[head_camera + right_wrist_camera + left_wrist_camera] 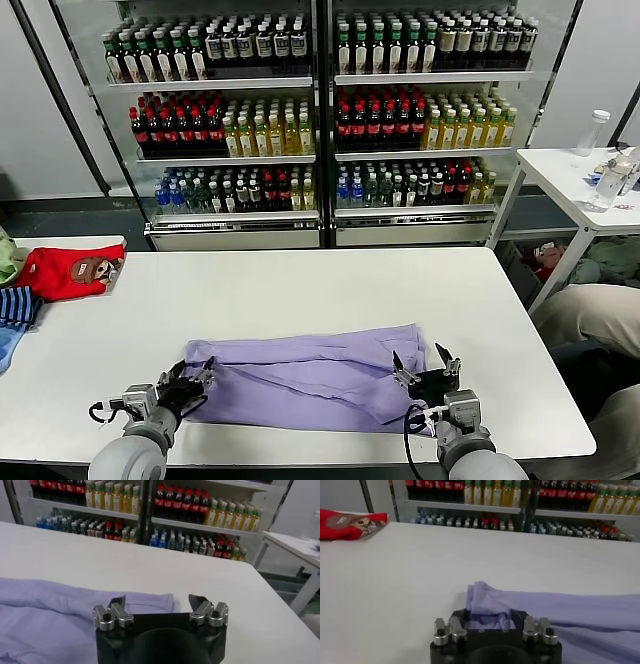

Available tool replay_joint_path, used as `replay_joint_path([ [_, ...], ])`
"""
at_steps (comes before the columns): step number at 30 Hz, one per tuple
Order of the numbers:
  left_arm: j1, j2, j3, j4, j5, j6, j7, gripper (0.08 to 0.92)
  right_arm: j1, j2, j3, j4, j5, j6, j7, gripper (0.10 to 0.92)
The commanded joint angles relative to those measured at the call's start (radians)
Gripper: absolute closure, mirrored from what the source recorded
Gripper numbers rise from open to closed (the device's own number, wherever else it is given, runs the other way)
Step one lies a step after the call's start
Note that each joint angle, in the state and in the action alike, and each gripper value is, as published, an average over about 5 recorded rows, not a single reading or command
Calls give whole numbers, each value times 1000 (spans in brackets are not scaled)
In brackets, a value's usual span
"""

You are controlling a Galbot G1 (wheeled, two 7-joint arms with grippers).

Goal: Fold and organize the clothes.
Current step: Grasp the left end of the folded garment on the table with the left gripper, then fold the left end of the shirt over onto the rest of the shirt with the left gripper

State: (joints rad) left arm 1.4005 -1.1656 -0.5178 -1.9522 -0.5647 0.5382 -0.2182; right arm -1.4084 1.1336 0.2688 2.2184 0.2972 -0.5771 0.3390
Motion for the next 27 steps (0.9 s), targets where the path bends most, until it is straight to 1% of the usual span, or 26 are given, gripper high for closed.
replay_joint_path([
  [1,-1,-16,17,-7,7,21,-16,475,-2,1,0,-2,-7,0,-1,203],
  [8,-1,-26,19,-33,141,11,-15,675,-4,4,-2,-4,-16,0,-6,203],
  [11,5,-12,-24,-68,203,16,-20,761,-4,0,-1,-3,-18,0,-7,203],
  [14,15,19,-110,-99,258,20,-11,839,-2,-3,0,-2,-18,0,-8,203],
  [17,21,65,-248,-97,305,22,43,876,0,-2,-5,-3,-19,0,-9,203],
  [19,24,103,-345,-77,331,23,88,880,1,-1,-9,-5,-20,0,-11,203],
  [22,28,154,-448,-49,344,30,134,880,3,-1,-11,-6,-22,0,-13,203],
  [25,26,179,-476,-43,338,42,148,880,4,-3,-8,-3,-22,0,-13,203],
  [27,16,173,-460,-53,323,44,147,880,1,-3,-5,1,-22,0,-13,203],
])
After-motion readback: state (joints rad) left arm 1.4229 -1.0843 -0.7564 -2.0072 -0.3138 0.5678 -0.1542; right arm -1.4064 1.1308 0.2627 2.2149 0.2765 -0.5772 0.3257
